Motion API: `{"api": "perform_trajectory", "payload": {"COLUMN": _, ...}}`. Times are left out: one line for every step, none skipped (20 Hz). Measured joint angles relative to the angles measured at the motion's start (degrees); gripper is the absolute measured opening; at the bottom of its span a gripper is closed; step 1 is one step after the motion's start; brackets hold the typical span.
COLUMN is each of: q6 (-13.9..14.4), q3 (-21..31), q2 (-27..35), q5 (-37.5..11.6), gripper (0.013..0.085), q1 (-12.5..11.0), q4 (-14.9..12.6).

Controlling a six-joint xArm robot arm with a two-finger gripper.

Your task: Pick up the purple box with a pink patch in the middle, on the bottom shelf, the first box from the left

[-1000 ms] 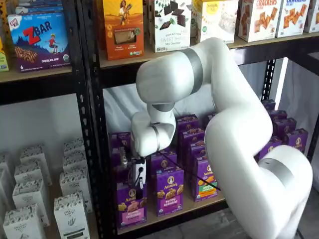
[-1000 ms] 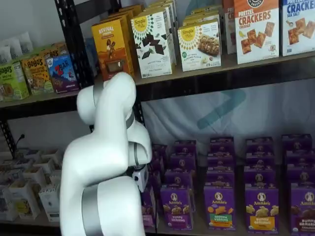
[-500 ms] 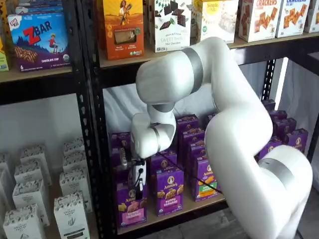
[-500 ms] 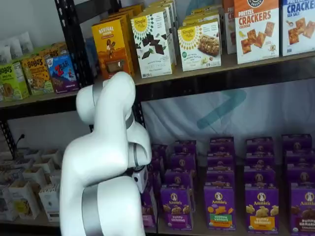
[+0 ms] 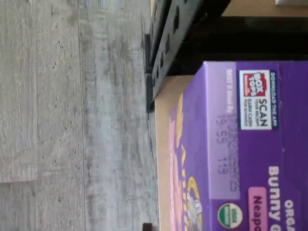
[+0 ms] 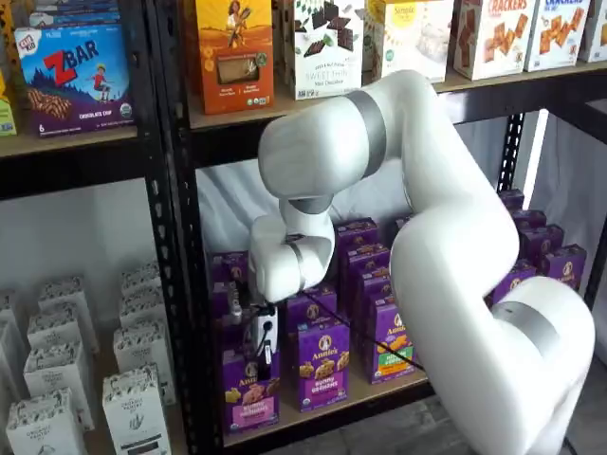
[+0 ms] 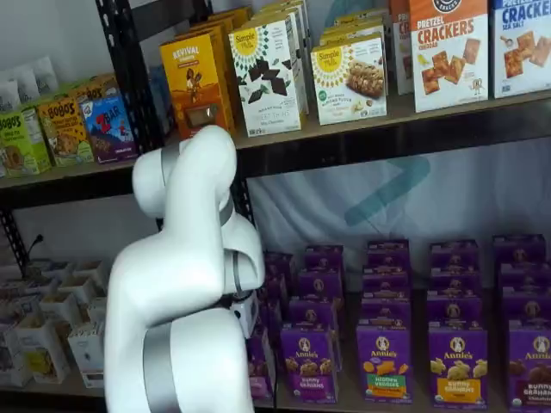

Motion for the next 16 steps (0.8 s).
{"api": "perform_trajectory", "payload": {"q6": -0.21, "q3": 0.05, "q2": -0.05, "q5": 0.01, "gripper": 0.061, "q1": 0.01, "q4": 0.23}}
{"api": "perform_trajectory", "payload": {"q6": -0.28, "q3": 0.13, "q2": -0.1, "q5": 0.01, "gripper": 0.057, "q1": 0.01, "q4": 0.3}}
{"api": "perform_trajectory", "payload": {"q6": -0.22, "q3": 0.21, "q2": -0.14, "q5": -0.03, "gripper": 0.057, "q1": 0.0, "q4": 0.22}}
{"api": "perform_trajectory", "payload": {"q6": -0.16, "q3": 0.32, "q2": -0.2, "q5": -0.09, "gripper": 0.053, "q1": -0.02, "q4": 0.14}}
{"api": "perform_trajectory", "payload": {"q6": -0.15, "q3": 0.37, "q2": -0.23, "q5": -0.12, "gripper": 0.053, "q1": -0.02, "q4": 0.13}}
{"api": "perform_trajectory", "payload": {"q6": -0.05, "q3": 0.41, "q2": -0.26, "q5": -0.12, "gripper": 0.053, "q1": -0.03, "q4": 0.01}}
{"api": "perform_trajectory", "payload": {"q6": 0.22, "q3": 0.46, "q2": -0.3, "q5": -0.1, "gripper": 0.053, "q1": -0.06, "q4": -0.31}}
{"api": "perform_trajectory", "payload": {"q6": 0.24, "q3": 0.51, "q2": -0.34, "q5": -0.06, "gripper": 0.053, "q1": -0.06, "q4": -0.34}}
{"api": "perform_trajectory", "payload": {"q6": 0.13, "q3": 0.58, "q2": -0.39, "q5": -0.03, "gripper": 0.053, "q1": -0.06, "q4": -0.22}}
{"api": "perform_trajectory", "payload": {"q6": -0.04, "q3": 0.66, "q2": -0.45, "q5": -0.03, "gripper": 0.053, "q1": -0.05, "q4": -0.02}}
{"api": "perform_trajectory", "payload": {"q6": -0.24, "q3": 0.76, "q2": -0.52, "q5": -0.04, "gripper": 0.049, "q1": -0.03, "q4": 0.22}}
{"api": "perform_trajectory", "payload": {"q6": -0.35, "q3": 0.82, "q2": -0.56, "q5": -0.07, "gripper": 0.045, "q1": -0.02, "q4": 0.34}}
{"api": "perform_trajectory", "payload": {"q6": -0.46, "q3": 0.93, "q2": -0.64, "q5": -0.12, "gripper": 0.045, "q1": -0.01, "q4": 0.47}}
{"api": "perform_trajectory", "payload": {"q6": -0.56, "q3": 1.1, "q2": -0.76, "q5": -0.18, "gripper": 0.041, "q1": -0.01, "q4": 0.56}}
{"api": "perform_trajectory", "payload": {"q6": -0.61, "q3": 1.26, "q2": -0.87, "q5": -0.26, "gripper": 0.041, "q1": -0.01, "q4": 0.6}}
{"api": "perform_trajectory", "payload": {"q6": -0.59, "q3": 1.39, "q2": -0.96, "q5": -0.33, "gripper": 0.041, "q1": -0.02, "q4": 0.57}}
